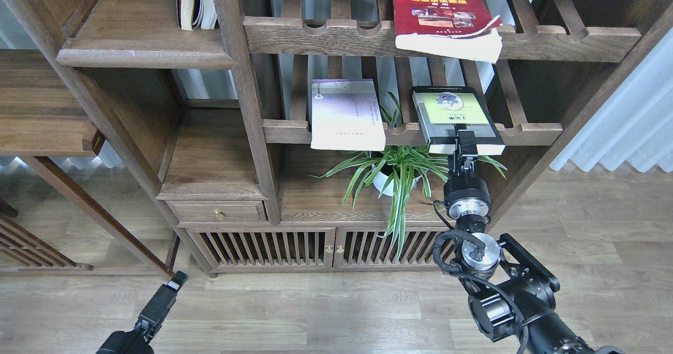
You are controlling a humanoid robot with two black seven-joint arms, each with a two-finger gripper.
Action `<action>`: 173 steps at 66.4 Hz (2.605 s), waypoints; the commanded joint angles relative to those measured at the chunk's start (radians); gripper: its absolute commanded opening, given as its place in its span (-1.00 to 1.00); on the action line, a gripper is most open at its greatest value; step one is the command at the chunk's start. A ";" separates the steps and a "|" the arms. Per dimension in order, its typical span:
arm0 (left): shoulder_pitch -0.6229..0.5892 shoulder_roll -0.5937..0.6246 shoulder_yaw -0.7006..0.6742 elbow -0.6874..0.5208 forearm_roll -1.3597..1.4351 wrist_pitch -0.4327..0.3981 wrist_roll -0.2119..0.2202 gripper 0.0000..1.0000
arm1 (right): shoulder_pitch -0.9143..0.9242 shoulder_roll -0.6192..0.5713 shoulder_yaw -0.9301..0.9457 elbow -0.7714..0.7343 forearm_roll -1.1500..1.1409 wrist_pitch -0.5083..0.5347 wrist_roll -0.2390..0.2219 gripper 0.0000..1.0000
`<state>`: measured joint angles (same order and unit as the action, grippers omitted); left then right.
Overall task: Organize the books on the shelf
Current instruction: 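Reach the right gripper up and grip the green-labelled book's lower edge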
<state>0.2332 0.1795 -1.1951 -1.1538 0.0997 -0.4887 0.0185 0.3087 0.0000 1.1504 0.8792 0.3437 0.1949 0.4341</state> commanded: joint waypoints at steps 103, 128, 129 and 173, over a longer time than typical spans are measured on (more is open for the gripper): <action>0.018 0.000 -0.007 -0.001 0.000 0.000 -0.003 1.00 | 0.007 0.000 0.022 0.003 0.009 0.011 0.002 -0.49; 0.021 -0.001 -0.009 -0.001 0.000 0.000 -0.003 1.00 | -0.005 0.000 0.006 0.018 0.001 0.074 0.000 -0.92; 0.021 -0.002 -0.009 -0.001 0.000 0.000 -0.003 1.00 | -0.005 0.000 0.006 0.018 0.001 0.074 0.000 -0.92; 0.021 -0.008 -0.004 -0.001 0.000 0.000 0.003 1.00 | -0.114 0.000 -0.003 0.205 0.006 0.135 -0.008 -0.94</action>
<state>0.2546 0.1718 -1.1999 -1.1551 0.0997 -0.4887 0.0199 0.2235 0.0000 1.1479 1.0282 0.3498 0.3244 0.4303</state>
